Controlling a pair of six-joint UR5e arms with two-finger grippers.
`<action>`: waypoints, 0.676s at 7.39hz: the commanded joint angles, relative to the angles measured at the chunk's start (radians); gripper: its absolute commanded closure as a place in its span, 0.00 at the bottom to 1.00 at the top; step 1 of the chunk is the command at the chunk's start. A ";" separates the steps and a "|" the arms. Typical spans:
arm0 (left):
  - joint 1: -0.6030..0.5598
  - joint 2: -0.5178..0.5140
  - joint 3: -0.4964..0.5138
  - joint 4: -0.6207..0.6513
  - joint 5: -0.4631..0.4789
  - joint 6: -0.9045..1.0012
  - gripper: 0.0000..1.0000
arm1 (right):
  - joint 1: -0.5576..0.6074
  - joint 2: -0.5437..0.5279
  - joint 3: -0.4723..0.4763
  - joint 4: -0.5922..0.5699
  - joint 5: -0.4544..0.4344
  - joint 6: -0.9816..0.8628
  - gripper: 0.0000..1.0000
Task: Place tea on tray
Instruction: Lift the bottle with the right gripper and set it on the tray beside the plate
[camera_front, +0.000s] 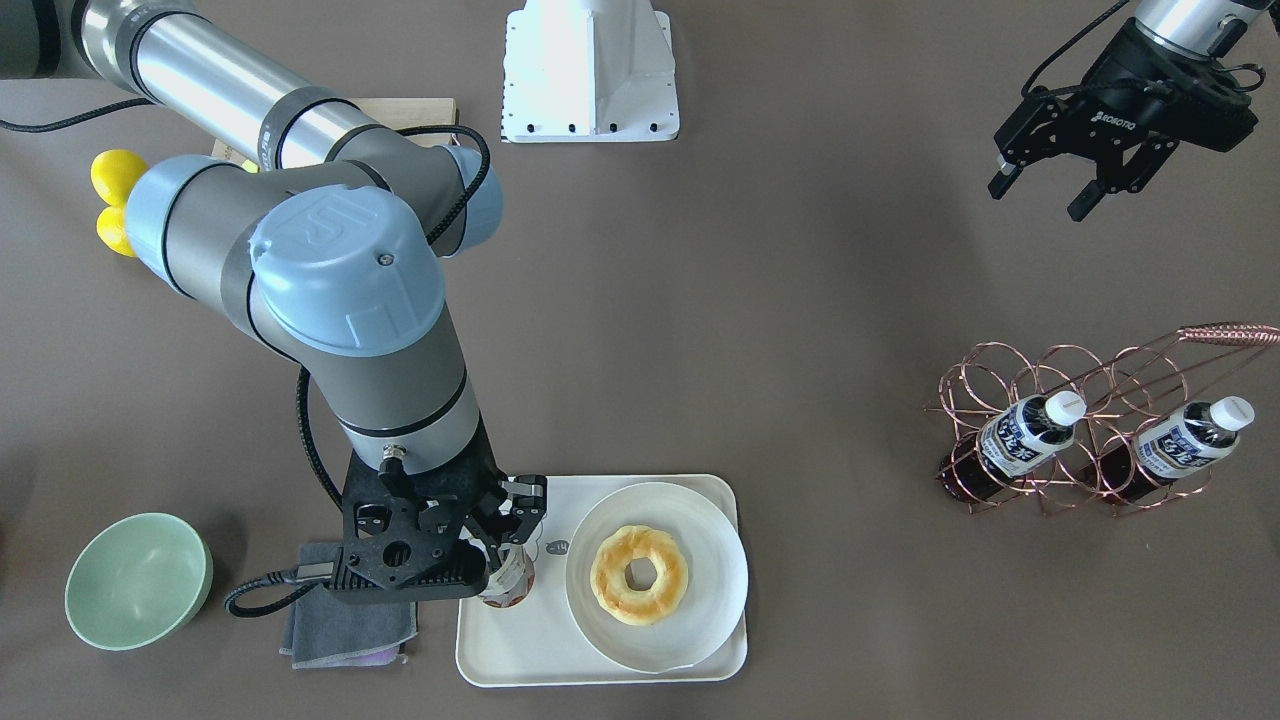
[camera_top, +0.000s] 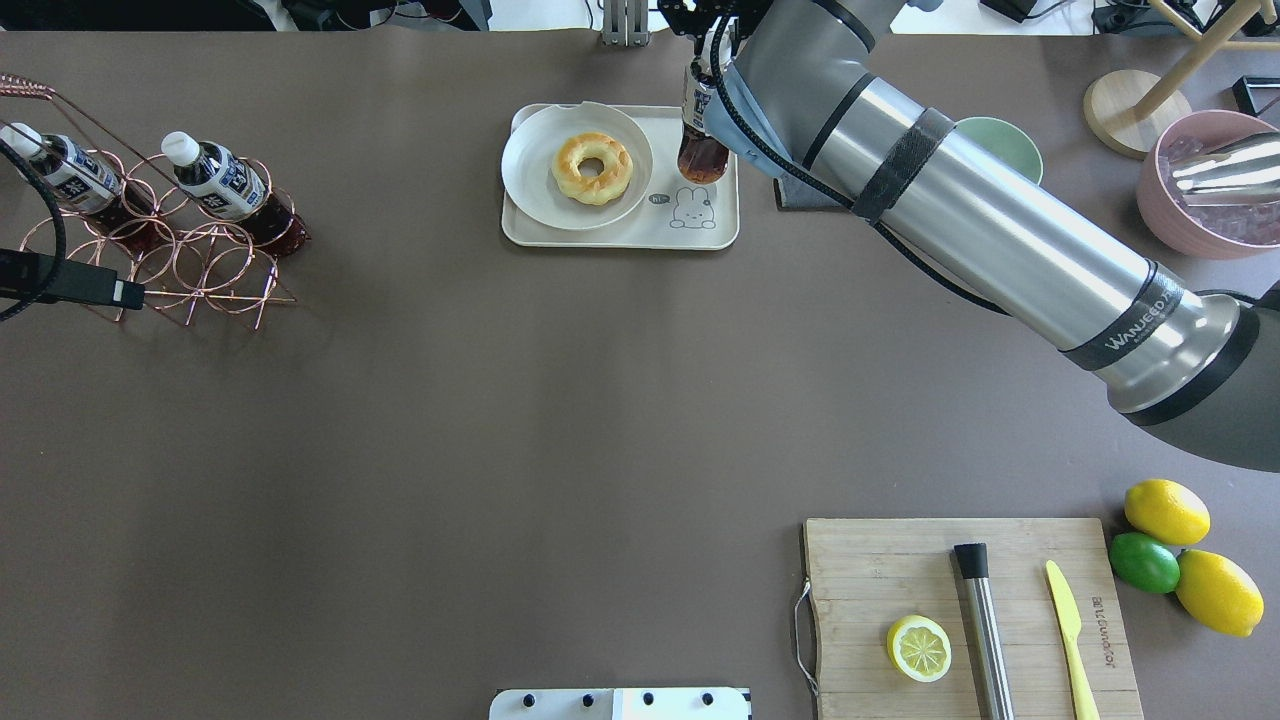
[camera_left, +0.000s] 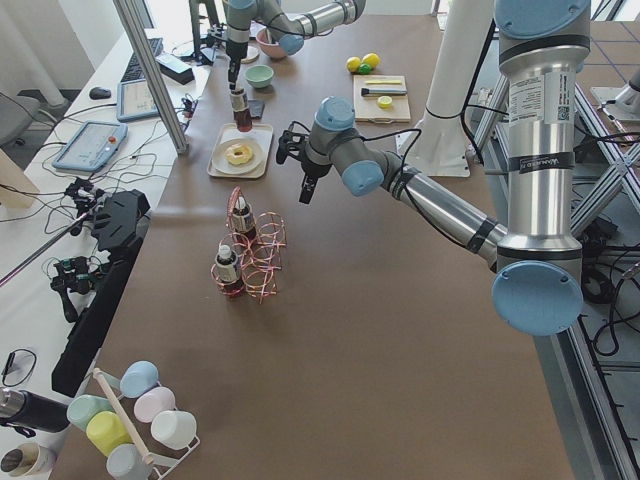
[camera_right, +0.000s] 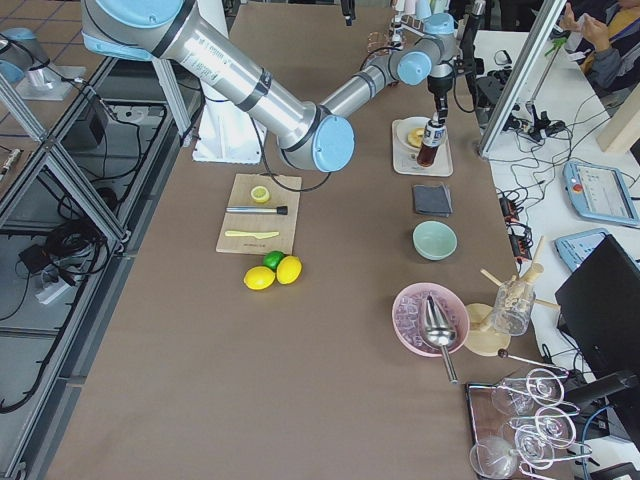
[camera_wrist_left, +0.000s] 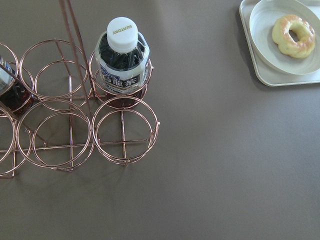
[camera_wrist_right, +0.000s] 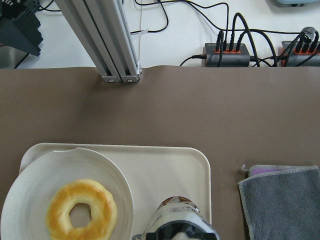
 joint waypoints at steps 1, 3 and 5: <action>0.002 -0.002 -0.009 0.000 0.000 -0.003 0.03 | -0.008 -0.005 -0.012 0.025 0.001 0.011 1.00; 0.002 -0.003 -0.008 0.000 0.002 -0.001 0.03 | -0.017 -0.008 -0.011 0.027 0.000 0.007 1.00; 0.002 -0.003 -0.005 0.000 0.002 -0.003 0.03 | -0.022 -0.008 -0.009 0.027 0.001 0.005 1.00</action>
